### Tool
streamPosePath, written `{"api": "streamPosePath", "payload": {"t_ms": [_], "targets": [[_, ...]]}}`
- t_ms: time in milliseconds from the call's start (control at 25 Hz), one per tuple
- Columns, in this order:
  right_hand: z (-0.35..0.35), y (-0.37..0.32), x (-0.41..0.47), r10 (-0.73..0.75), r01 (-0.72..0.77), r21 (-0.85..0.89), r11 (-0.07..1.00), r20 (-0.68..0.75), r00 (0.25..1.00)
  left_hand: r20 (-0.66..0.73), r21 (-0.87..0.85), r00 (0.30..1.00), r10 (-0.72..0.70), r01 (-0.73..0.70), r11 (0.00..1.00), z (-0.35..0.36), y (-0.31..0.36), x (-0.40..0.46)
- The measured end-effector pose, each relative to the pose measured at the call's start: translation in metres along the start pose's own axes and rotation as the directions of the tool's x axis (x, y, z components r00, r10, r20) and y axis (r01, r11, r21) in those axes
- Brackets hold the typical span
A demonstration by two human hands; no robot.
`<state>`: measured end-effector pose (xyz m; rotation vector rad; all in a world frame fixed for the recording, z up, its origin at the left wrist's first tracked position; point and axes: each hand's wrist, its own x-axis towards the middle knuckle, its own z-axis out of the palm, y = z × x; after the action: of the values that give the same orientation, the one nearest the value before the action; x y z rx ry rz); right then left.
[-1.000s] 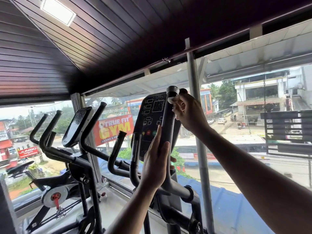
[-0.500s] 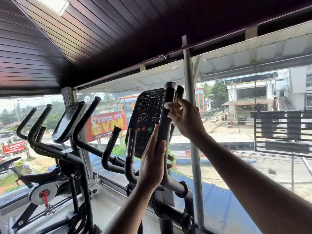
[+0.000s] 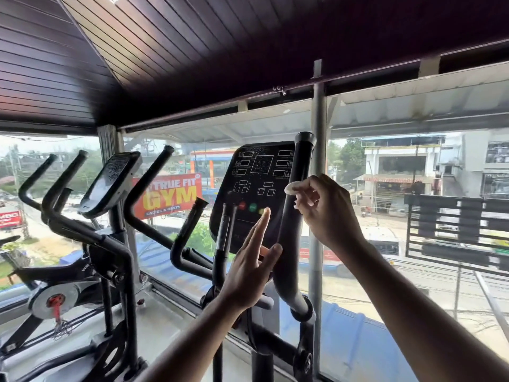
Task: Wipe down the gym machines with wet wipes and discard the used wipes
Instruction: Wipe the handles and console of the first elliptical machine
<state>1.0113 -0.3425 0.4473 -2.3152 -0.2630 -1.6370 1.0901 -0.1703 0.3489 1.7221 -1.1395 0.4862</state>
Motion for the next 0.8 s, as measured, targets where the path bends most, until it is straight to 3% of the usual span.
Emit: {"api": "streamPosePath", "payload": {"t_ms": [120,200,280,360,520,680,800], "targets": [[0.002,0.003,0.021,-0.06,0.058,-0.111,0.992,-0.017,0.998,0.02,0.097,0.993,0.116,-0.117,0.988,-0.009,-0.028,0.011],[0.004,0.001,0.031,-0.05,0.041,-0.193,0.98,-0.039,0.998,-0.052,0.236,0.986,0.159,-0.142,0.961,-0.02,-0.066,0.025],[0.003,-0.003,0.024,-0.034,0.026,-0.234,0.972,-0.032,0.999,-0.143,0.409,0.976,0.166,-0.094,0.908,-0.033,-0.109,0.039],[-0.004,-0.008,0.014,-0.009,0.012,-0.232,0.973,0.014,1.0,-0.203,0.464,0.973,0.113,-0.006,0.886,-0.04,-0.138,0.05],[-0.019,-0.024,0.042,0.025,-0.004,-0.314,0.949,0.062,0.998,-0.134,0.357,0.986,0.1,-0.046,0.933,-0.031,-0.184,0.06],[-0.022,-0.036,0.075,0.019,0.12,-0.484,0.867,0.273,0.962,-0.04,0.045,0.998,0.056,-0.054,0.998,-0.024,-0.204,0.059],[-0.021,-0.036,0.092,0.029,0.179,-0.557,0.811,0.345,0.938,-0.06,-0.032,0.991,0.122,-0.124,0.992,-0.025,-0.205,0.057]]}}
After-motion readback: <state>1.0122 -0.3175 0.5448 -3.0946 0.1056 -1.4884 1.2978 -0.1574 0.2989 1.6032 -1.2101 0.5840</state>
